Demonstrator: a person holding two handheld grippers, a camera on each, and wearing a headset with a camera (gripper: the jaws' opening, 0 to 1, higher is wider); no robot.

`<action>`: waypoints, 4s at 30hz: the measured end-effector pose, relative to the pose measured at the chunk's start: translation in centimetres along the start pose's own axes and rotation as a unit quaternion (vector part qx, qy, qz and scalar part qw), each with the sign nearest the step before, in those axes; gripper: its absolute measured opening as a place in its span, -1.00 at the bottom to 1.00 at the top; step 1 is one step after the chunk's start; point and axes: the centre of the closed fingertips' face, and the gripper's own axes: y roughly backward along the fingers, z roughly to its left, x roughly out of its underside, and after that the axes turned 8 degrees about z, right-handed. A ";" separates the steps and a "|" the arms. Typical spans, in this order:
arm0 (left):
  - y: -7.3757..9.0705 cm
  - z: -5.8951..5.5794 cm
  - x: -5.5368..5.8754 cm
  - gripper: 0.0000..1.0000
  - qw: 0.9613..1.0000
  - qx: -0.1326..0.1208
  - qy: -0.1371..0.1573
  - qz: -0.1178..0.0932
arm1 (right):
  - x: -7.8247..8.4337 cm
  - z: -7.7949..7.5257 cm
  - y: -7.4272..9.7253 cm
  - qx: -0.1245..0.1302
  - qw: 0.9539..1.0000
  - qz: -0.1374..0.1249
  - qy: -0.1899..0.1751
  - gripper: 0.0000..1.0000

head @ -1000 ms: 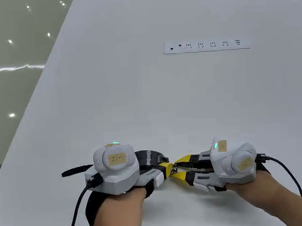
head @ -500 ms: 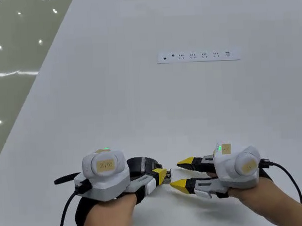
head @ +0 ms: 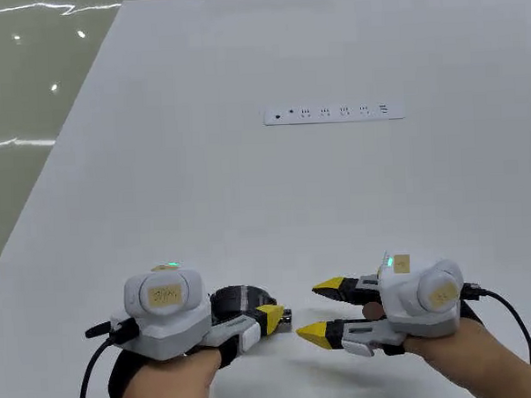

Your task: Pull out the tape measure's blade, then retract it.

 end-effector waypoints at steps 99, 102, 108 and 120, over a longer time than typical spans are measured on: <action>8.7 5.2 4.0 0.98 0.992 0.075 -0.102 -0.001 | 7.0 -0.3 13.5 0.140 0.984 0.035 -0.104 1.00; 8.7 5.2 4.0 0.98 0.992 0.075 -0.101 -0.001 | 6.9 -0.3 13.4 0.139 0.984 0.036 -0.103 1.00; 8.8 5.4 4.0 0.98 0.992 0.077 -0.101 0.002 | 6.7 -0.2 13.3 0.139 0.985 0.038 -0.099 1.00; 9.1 6.0 3.7 0.98 0.993 0.072 -0.098 -0.003 | 6.7 -0.2 13.2 0.138 0.985 0.040 -0.098 1.00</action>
